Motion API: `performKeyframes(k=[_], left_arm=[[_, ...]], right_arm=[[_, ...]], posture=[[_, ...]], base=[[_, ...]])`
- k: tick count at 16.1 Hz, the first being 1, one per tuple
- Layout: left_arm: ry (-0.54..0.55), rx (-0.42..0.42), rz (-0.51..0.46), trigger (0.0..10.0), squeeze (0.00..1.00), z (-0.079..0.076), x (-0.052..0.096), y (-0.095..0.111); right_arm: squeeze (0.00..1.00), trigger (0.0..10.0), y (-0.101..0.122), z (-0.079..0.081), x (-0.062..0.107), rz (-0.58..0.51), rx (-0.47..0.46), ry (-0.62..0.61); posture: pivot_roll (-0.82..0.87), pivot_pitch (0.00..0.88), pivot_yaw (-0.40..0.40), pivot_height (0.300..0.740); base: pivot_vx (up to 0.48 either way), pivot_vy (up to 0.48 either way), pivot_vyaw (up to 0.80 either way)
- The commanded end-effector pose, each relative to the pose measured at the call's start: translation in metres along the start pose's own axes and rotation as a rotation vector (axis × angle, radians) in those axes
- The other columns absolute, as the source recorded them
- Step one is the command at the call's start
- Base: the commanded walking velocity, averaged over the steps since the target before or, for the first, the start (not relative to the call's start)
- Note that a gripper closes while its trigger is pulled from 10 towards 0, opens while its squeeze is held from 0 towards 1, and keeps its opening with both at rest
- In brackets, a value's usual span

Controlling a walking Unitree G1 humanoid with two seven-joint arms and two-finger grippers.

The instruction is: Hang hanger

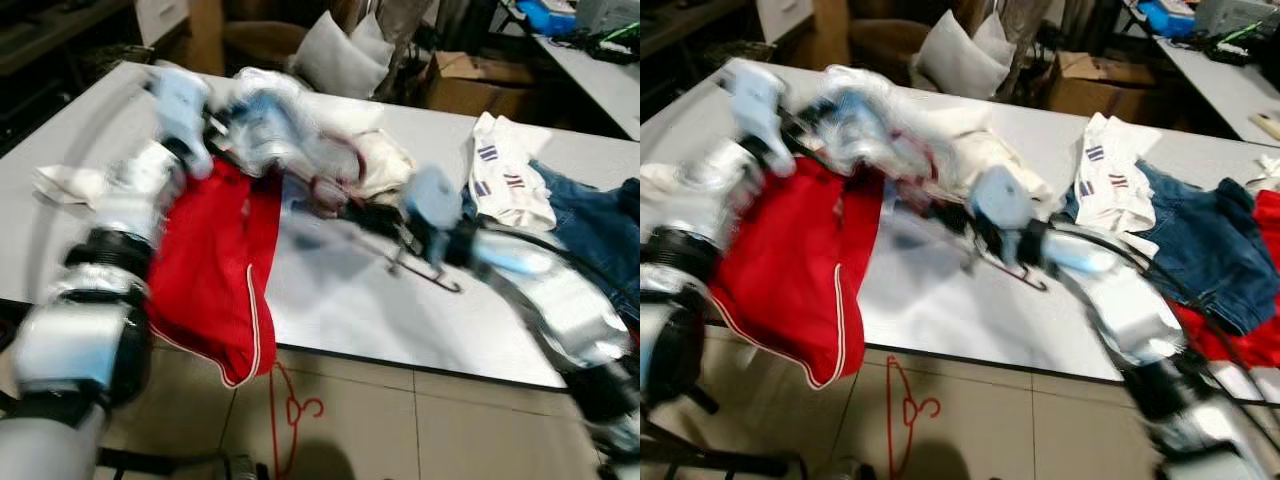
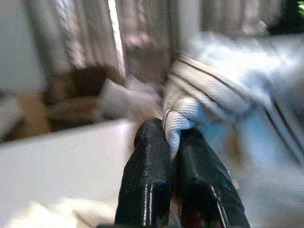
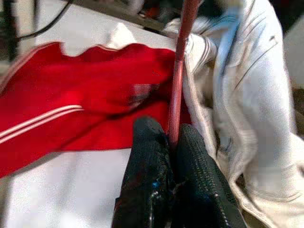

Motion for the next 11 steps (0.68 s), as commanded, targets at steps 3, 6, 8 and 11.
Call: performKeyframes(k=[3, 6, 8, 11], left_arm=[[0.031, -0.195, 0.011, 10.0, 0.00, 0.006, -0.004, 0.015], [0.062, -0.323, 0.124, 10.0, 0.00, 0.022, 0.005, 0.003], [0.005, -0.317, 0.255, 10.0, 1.00, 0.029, 0.017, -0.017], [-0.186, -0.345, 0.489, 10.0, 1.00, 0.044, 0.062, -0.058]], right_arm=[[0.00, 10.0, 0.015, 0.017, 0.033, 0.015, 0.016, 0.166], [0.00, 10.0, 0.014, 0.019, 0.066, 0.090, -0.013, 0.219], [0.00, 10.0, 0.021, 0.010, 0.080, 0.079, -0.033, 0.171], [0.00, 10.0, 0.035, -0.012, 0.100, 0.011, -0.055, -0.004]], posture=[[-0.09, 0.000, -0.041, 0.740], [-0.09, 0.000, -0.022, 0.740], [-0.10, 0.000, -0.008, 0.740], [-0.10, 0.000, 0.012, 0.740]], base=[[0.000, 0.000, 0.00], [0.000, 0.000, 0.00], [0.000, 0.000, 0.00], [0.000, 0.000, 0.00]])
Point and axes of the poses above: a point about 5 cm out from each wrist's last joint towards the gripper, its own x axis pointing back from the gripper into the wrist, its own y axis along the axis of the wrist's last joint, z = x × y, the point moved 2 cm from there along -x, pointing out of the wrist towards the gripper, and after that the axes turned 4 degrees about x, right-handed, at the moved point
